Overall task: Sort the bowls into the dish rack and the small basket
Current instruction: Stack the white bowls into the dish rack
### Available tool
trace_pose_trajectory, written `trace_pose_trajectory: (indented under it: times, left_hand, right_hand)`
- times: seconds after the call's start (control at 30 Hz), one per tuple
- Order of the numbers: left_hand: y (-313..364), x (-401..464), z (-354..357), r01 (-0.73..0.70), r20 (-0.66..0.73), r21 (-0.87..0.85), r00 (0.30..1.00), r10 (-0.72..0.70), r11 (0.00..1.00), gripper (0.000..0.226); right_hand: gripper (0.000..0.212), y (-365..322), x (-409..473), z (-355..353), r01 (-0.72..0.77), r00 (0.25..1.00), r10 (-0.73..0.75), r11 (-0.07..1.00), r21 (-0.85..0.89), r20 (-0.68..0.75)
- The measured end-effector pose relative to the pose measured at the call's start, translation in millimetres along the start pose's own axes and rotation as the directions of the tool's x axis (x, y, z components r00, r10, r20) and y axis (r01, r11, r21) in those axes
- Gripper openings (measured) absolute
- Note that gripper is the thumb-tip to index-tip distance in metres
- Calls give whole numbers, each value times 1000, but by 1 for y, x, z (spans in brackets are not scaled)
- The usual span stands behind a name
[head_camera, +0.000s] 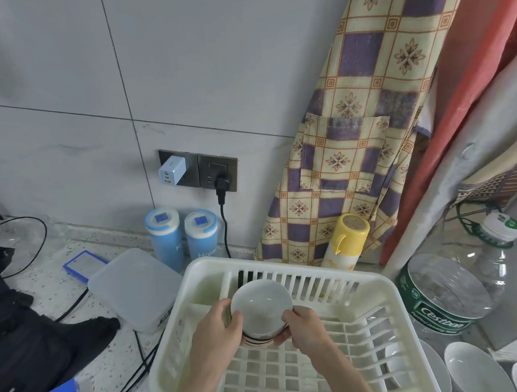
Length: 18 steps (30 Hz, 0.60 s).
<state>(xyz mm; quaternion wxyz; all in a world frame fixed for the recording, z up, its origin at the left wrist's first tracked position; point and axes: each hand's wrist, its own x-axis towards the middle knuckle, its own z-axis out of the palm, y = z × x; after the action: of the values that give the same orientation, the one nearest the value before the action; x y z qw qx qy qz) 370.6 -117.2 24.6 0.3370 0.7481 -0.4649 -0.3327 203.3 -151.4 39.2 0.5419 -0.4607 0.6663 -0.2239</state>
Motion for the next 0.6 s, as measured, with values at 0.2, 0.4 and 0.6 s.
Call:
trace_pose_trajectory:
  times: [0.2, 0.4, 0.6]
  left_hand:
    - [-3, 1, 1, -10, 22, -31, 1000, 11, 999, 34]
    - [-5, 2, 2, -9, 25, -61, 1000, 11, 998, 33]
    - [-7, 3, 4, -3, 26, -73, 1000, 5, 997, 32]
  right_hand:
    - [17, -3, -1, 1, 21, 1000, -21, 998, 58, 5]
    - [19, 4, 1, 3, 27, 1000, -27, 998, 53, -12]
    - [29, 10, 4, 8, -1, 999, 4, 998, 63, -48]
